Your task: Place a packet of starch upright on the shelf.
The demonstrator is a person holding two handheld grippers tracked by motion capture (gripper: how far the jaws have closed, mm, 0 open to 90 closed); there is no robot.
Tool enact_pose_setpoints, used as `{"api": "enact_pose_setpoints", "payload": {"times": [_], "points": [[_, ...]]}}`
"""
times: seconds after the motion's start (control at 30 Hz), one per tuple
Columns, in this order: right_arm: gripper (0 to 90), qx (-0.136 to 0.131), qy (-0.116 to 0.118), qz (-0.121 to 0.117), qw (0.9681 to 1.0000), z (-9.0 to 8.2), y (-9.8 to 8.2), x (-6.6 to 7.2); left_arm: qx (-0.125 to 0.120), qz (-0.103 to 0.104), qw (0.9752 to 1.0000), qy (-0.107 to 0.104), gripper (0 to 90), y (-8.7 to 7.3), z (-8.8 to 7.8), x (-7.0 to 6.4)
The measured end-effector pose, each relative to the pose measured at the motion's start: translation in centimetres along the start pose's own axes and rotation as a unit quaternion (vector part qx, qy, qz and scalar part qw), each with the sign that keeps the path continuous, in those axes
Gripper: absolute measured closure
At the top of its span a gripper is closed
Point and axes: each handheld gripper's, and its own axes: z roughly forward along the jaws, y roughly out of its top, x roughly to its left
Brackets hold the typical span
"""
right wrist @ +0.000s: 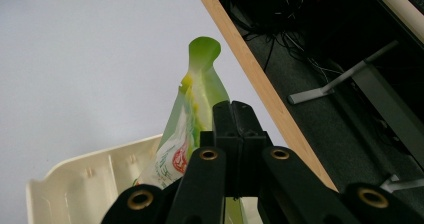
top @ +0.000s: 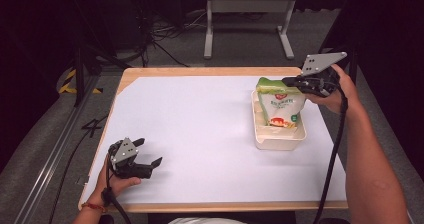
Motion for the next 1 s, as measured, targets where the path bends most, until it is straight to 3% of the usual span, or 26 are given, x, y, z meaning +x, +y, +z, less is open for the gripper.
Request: {"api": "enact_pose_setpoints", "payload": {"times": [0.17,0.33,0.73,1.0], "points": [[90.0,-0.005,-0.006,0.012,0.9999,0.1,-0.5,0.0,0.000,0.001,1.0000,-0.001,8.6,0.0,0.0,-0.1],[90.0,0.013,-0.016,0.011,0.9997,0.8,-1.0,0.3,0.000,-0.002,1.0000,0.000,8.7,0.0,0.0,0.0],[89.7,0.004,-0.035,0.050,0.9981,0.3,-3.5,0.1,-0.006,-0.002,1.0000,0.000,8.6,0.0,-0.2,0.0],[89.1,0.006,-0.043,0.069,0.9967,0.3,-4.0,0.0,-0.009,-0.003,1.0000,0.000,8.7,0.0,-0.4,0.1]]}}
